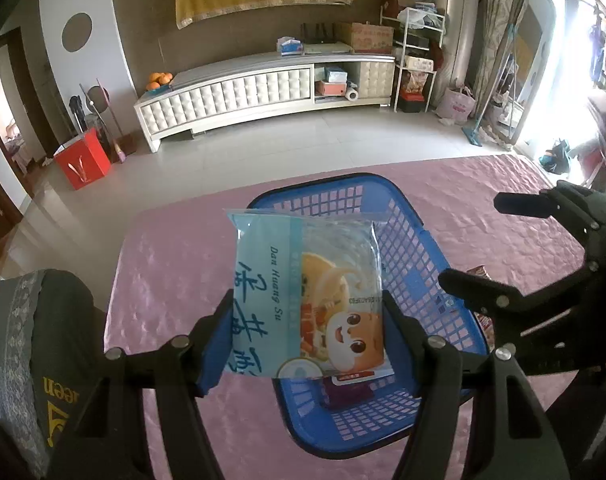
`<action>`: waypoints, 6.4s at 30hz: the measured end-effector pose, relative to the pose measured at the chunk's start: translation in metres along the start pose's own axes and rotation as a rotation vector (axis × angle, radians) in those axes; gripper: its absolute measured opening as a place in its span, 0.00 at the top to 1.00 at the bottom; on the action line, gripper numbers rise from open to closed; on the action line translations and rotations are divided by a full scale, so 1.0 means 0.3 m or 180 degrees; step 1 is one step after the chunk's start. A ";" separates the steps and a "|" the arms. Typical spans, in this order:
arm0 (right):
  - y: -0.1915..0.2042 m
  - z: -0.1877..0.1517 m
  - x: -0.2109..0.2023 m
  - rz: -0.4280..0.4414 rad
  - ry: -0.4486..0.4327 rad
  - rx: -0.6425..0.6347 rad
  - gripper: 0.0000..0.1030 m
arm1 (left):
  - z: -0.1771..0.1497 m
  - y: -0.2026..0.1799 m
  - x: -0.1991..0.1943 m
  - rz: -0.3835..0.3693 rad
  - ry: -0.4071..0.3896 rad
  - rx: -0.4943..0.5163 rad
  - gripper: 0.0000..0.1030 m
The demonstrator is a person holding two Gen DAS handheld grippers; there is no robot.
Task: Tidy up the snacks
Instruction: 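Carry both packs over the basket and release the cracker pack with the right tool, then lower the blue bread bag into the basket and open the left tool, then move both tools toward the remaining snacks beside the basket, then grasp the red noodle-snack packet with the left tool, then lift the red packet with the left tool while the right tool grasps the orange candy stick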
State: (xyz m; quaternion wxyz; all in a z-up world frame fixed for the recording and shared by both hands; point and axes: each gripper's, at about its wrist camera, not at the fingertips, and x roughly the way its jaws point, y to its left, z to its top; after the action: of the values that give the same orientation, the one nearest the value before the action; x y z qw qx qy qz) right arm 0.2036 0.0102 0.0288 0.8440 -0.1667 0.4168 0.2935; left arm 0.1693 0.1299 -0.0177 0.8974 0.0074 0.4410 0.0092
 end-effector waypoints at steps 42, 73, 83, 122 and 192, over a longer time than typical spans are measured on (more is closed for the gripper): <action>-0.052 -0.123 -0.090 -0.0004 0.0086 0.0369 0.07 | -0.058 -0.103 -0.057 -0.0054 0.0045 -0.0047 0.27; -0.365 -0.568 -0.191 -0.0075 0.0233 0.0897 0.07 | -0.251 -0.668 0.052 -0.0366 0.0367 -0.0009 0.27; -0.538 -0.753 -0.077 0.0040 0.0449 0.1278 0.07 | -0.289 -0.828 0.253 -0.0435 0.0734 -0.0010 0.27; -0.668 -0.843 0.122 -0.0034 0.0457 0.1539 0.07 | -0.250 -0.935 0.559 -0.0230 0.1018 0.0097 0.71; -0.291 -0.574 -0.167 0.0084 -0.0225 0.0342 0.73 | -0.252 -0.663 0.006 -0.0227 -0.0188 0.0099 0.79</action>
State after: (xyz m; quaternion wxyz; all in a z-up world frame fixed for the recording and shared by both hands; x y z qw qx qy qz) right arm 0.1305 -0.1656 -0.0306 0.8620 -0.1052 0.4040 0.2875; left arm 0.1125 -0.0686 -0.0694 0.9096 0.0058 0.4144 -0.0299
